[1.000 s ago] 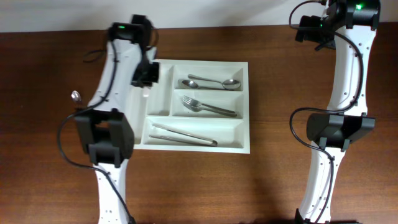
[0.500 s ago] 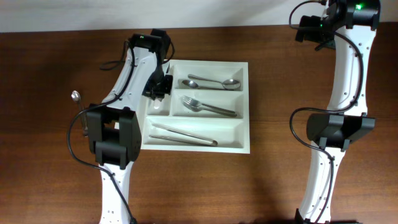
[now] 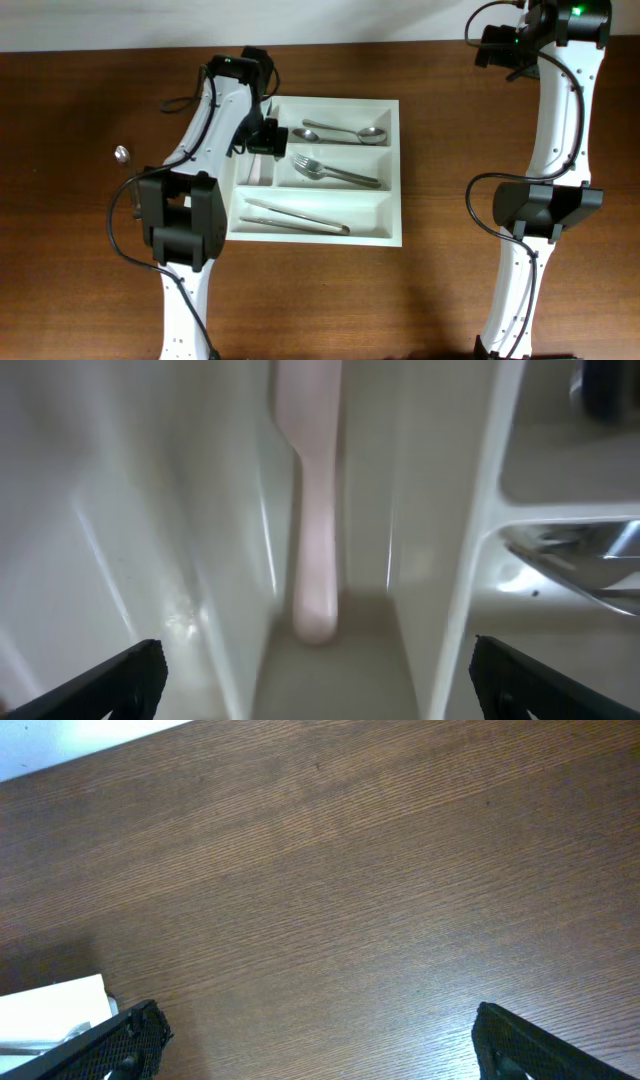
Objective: Pack container
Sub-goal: 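Lower the knife into the narrow left compartment and open the left gripper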
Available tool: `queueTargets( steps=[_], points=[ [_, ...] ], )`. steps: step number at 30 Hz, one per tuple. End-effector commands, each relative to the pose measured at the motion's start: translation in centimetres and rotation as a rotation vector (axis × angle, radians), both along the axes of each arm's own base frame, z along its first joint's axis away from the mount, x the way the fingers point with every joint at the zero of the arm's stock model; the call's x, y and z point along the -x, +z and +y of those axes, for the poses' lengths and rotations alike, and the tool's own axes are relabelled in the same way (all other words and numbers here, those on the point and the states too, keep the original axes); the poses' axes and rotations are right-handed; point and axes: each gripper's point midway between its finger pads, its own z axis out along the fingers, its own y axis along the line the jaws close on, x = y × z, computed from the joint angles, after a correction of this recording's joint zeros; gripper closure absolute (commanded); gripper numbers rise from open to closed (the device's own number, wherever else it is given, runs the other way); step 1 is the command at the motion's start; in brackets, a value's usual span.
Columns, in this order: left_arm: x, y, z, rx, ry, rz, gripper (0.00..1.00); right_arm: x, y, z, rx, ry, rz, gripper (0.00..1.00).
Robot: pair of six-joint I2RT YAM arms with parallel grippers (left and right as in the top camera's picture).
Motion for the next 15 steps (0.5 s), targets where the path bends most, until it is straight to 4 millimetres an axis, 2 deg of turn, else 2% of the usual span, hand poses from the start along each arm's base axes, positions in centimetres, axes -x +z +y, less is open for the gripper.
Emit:
queueTargets(
  steps=[1, 4, 7, 10, 11, 12, 15],
  points=[
    [-2.3, 2.8, 1.8, 0.004, 0.048, -0.092, 0.01, 0.1, 1.2, 0.2, 0.001, -0.006, -0.027, 0.01],
    [-3.7, 4.9, 4.2, 0.011, 0.103, -0.146, 0.01, 0.1, 1.2, 0.2, 0.001, -0.006, -0.027, 0.01],
    [-4.6, 6.5, 8.1, 0.013, 0.199, -0.188, 0.01, 0.1, 1.2, 0.2, 0.001, -0.006, -0.027, 0.01],
    [-4.7, 6.7, 12.9, 0.004, 0.298, -0.196, 0.0, 0.1, 1.2, 0.2, 0.001, -0.006, -0.027, 0.01],
    [-4.5, 6.6, 15.6, -0.002, 0.352, -0.194, 0.0, 0.1, 1.2, 0.2, 0.001, -0.006, -0.027, 0.01],
    [-4.3, 6.4, 17.4, -0.006, 0.389, -0.195, 0.0, 0.1, 1.2, 0.2, 0.001, -0.006, -0.027, 0.01],
    [-4.0, 6.4, 21.3, -0.013, 0.467, -0.212, 0.02, 0.1, 1.2, 0.2, 0.001, -0.006, -0.027, 0.01]
  ],
)
